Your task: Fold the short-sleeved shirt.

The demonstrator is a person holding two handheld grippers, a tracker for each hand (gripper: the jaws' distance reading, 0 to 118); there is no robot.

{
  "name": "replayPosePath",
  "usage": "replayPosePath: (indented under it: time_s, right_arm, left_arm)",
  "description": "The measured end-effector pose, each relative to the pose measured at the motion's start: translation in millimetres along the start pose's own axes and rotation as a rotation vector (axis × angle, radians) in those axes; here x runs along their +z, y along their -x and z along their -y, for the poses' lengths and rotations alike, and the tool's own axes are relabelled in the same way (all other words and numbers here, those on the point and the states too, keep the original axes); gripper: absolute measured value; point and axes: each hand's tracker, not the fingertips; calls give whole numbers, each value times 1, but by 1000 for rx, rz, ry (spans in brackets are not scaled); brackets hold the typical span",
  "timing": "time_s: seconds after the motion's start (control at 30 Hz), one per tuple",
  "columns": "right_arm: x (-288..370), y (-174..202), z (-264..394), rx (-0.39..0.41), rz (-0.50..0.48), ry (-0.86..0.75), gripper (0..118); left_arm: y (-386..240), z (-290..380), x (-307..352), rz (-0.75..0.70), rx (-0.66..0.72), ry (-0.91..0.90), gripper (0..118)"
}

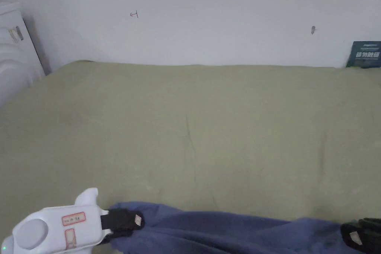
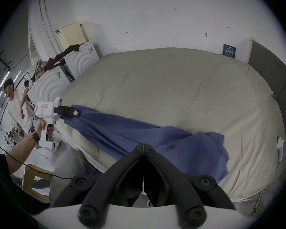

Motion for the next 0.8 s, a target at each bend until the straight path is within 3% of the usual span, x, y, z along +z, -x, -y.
replayPosePath:
  time_s: [0.1,0.37,0.53,0.8]
  right_arm:
    - [6,-5,-1,-4,10,-11,0]
    - [10,-16,2,-21,19,-15,0]
    - [12,-19,5,-29,5,-20,0]
    - [26,-36,13,-69,3,-57,0]
  left_arm:
    - [-15,-32,20,-89,-15,-7,4]
    - [-113,-48,22,-450,-378,165,5]
    - [-152,-29,-28,-305,-394,227,5]
    - [-210,22,-105,-217,-428,346,5]
